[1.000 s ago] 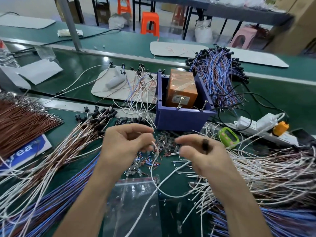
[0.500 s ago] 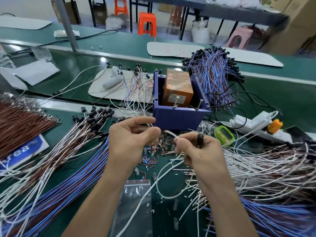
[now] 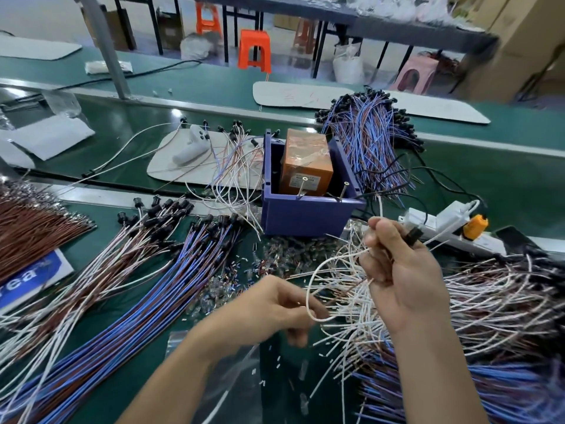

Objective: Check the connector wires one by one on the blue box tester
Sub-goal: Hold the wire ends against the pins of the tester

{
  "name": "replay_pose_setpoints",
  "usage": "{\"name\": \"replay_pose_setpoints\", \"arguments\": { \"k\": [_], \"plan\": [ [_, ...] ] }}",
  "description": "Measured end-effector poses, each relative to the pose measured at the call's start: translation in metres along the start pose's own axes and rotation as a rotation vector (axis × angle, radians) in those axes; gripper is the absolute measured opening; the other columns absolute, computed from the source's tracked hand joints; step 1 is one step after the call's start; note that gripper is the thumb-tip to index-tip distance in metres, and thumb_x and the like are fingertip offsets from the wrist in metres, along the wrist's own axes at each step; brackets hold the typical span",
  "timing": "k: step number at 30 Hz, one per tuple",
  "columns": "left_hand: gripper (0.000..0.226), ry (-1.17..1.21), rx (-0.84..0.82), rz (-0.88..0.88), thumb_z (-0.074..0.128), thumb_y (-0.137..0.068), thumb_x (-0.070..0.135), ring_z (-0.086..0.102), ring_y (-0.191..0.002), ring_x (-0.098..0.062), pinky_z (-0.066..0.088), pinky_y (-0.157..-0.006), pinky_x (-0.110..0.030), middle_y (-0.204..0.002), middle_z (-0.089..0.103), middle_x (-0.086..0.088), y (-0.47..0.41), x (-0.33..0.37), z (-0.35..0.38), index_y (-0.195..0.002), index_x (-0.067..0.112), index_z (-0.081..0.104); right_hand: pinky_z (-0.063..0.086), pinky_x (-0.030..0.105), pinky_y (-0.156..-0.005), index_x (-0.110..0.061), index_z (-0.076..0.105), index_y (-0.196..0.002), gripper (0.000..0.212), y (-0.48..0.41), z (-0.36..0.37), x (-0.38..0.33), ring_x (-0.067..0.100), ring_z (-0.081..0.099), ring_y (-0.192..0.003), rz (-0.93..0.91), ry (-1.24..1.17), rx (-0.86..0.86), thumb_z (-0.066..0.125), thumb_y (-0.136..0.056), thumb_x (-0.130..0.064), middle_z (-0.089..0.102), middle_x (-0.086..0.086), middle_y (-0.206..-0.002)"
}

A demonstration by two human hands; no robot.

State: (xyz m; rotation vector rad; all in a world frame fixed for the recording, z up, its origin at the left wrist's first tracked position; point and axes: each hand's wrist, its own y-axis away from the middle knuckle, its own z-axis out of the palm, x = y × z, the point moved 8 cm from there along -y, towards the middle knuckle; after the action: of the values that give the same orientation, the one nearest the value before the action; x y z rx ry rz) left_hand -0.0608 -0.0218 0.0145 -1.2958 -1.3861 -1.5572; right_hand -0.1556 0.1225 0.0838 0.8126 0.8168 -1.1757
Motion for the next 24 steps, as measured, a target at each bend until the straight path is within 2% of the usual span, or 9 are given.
{"name": "replay_pose_setpoints", "arguments": {
  "k": [7,11,13,16,17,19,20,22,24],
  "plan": [
    [0.032,0.173,0.447,0.022,0.066,-0.094,-0.003,0.072,-0.066,-0.017,0.057,-0.065,-0.021,-0.075,0.077,-0.016,0.016,-0.012,-0.071,-0.078,0.017,0.084,0.028,0.017,-0.038,-0.016,0.076,-0.069,0.008,-0.001,-0.027,0.001,0.009,0.044,-0.05,-0.001,0.177,0.091,0.072,-0.075,-0.02,0.065,0.006,-0.063],
    [0.039,0.207,0.503,0.083,0.065,-0.093,-0.007,0.076,-0.077,-0.013,0.057,-0.072,-0.017,-0.084,0.08,-0.008,0.012,-0.005,-0.066,-0.079,0.023,0.084,0.027,0.017,-0.038,-0.017,0.074,-0.068,0.009,-0.002,-0.021,0.008,0.01,0.04,-0.052,0.014,0.133,0.063,0.072,-0.076,-0.019,0.065,0.006,-0.065],
    [0.041,0.097,0.428,0.097,0.066,-0.092,-0.005,0.075,-0.094,-0.007,0.055,-0.083,-0.017,-0.098,0.081,0.004,0.007,0.001,-0.052,-0.093,0.033,0.083,0.025,0.017,-0.038,-0.014,0.076,-0.072,0.01,-0.002,-0.015,0.01,0.01,0.036,-0.051,0.033,0.069,0.024,0.071,-0.079,-0.02,0.062,0.005,-0.065],
    [0.046,-0.015,0.177,0.074,0.068,-0.094,0.004,0.072,-0.106,-0.007,0.054,-0.098,-0.027,-0.112,0.078,0.013,-0.004,0.005,-0.014,-0.109,0.047,0.077,0.024,0.017,-0.039,-0.015,0.079,-0.073,0.016,-0.002,-0.008,0.011,0.006,0.039,-0.048,0.067,-0.102,-0.009,0.068,-0.084,-0.02,0.061,0.003,-0.066],
    [0.043,-0.02,0.081,0.056,0.068,-0.096,0.008,0.071,-0.105,-0.006,0.054,-0.096,-0.025,-0.113,0.077,0.013,-0.007,0.004,0.0,-0.112,0.047,0.076,0.025,0.016,-0.038,-0.014,0.079,-0.073,0.017,-0.002,-0.007,0.011,0.005,0.039,-0.046,0.073,-0.173,-0.014,0.067,-0.085,-0.019,0.061,0.002,-0.066],
    [0.022,0.023,-0.091,0.024,0.066,-0.101,0.019,0.072,-0.097,-0.009,0.055,-0.088,-0.021,-0.111,0.078,0.003,-0.006,0.003,0.021,-0.117,0.03,0.076,0.026,0.014,-0.038,-0.013,0.079,-0.074,0.018,-0.002,-0.006,0.01,0.003,0.035,-0.042,0.067,-0.276,-0.011,0.067,-0.086,-0.019,0.059,0.001,-0.064],
    [0.021,0.079,-0.157,0.014,0.063,-0.103,0.028,0.073,-0.091,-0.014,0.057,-0.084,-0.024,-0.108,0.078,-0.006,-0.003,0.002,0.027,-0.118,0.02,0.075,0.026,0.014,-0.038,-0.013,0.079,-0.074,0.018,-0.002,-0.007,0.009,0.003,0.033,-0.041,0.058,-0.295,-0.002,0.067,-0.086,-0.019,0.059,0.0,-0.064],
    [0.04,0.218,-0.181,0.0,0.052,-0.106,0.046,0.073,-0.077,-0.022,0.058,-0.076,-0.028,-0.103,0.078,-0.017,0.003,-0.003,0.024,-0.122,0.016,0.072,0.026,0.013,-0.038,-0.013,0.078,-0.074,0.018,-0.003,-0.012,0.007,0.003,0.033,-0.041,0.038,-0.293,0.02,0.067,-0.086,-0.018,0.059,0.001,-0.064],
    [0.045,0.311,-0.129,0.031,0.048,-0.105,0.053,0.069,-0.068,-0.022,0.056,-0.069,-0.026,-0.098,0.077,-0.019,0.007,-0.006,0.01,-0.127,0.021,0.071,0.027,0.013,-0.038,-0.013,0.077,-0.073,0.017,-0.004,-0.019,0.007,0.003,0.037,-0.043,0.025,-0.271,0.045,0.067,-0.086,-0.017,0.06,0.001,-0.064]
  ]
}}
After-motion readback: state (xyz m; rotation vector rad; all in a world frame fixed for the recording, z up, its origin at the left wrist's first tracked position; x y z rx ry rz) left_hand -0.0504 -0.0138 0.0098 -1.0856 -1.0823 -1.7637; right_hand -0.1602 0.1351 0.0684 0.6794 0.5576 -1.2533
